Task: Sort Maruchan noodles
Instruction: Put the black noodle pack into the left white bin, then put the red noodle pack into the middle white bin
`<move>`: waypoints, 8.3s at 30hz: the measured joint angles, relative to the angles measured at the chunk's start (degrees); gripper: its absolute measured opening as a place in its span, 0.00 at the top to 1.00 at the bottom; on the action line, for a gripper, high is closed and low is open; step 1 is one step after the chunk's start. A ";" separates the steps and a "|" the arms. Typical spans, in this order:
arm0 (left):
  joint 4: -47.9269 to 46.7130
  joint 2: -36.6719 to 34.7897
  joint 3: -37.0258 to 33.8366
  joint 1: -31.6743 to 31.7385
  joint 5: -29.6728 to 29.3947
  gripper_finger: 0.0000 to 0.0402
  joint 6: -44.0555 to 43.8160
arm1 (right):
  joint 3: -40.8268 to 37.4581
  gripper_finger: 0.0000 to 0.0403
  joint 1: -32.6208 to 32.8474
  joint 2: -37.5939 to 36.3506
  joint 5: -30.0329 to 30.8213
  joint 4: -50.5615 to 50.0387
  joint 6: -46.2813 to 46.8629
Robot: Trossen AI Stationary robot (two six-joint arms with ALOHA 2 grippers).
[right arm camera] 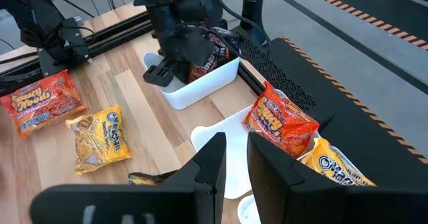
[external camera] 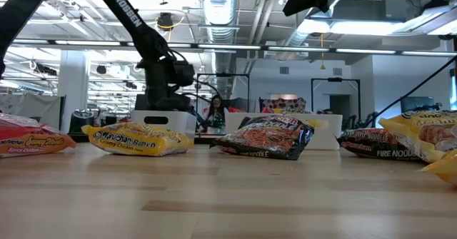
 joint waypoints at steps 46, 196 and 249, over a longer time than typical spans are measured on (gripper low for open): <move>-11.18 -18.30 2.44 -0.54 1.88 1.00 -6.61 | 0.00 0.78 0.00 -0.02 -2.60 -0.16 -0.61; 38.43 -25.03 -34.00 -75.23 16.69 1.00 -67.88 | 0.02 0.43 32.96 11.33 -7.48 -5.51 20.83; 44.08 -25.11 -33.93 -52.15 15.03 1.00 -53.81 | -13.39 0.43 49.85 10.95 -2.40 11.08 40.80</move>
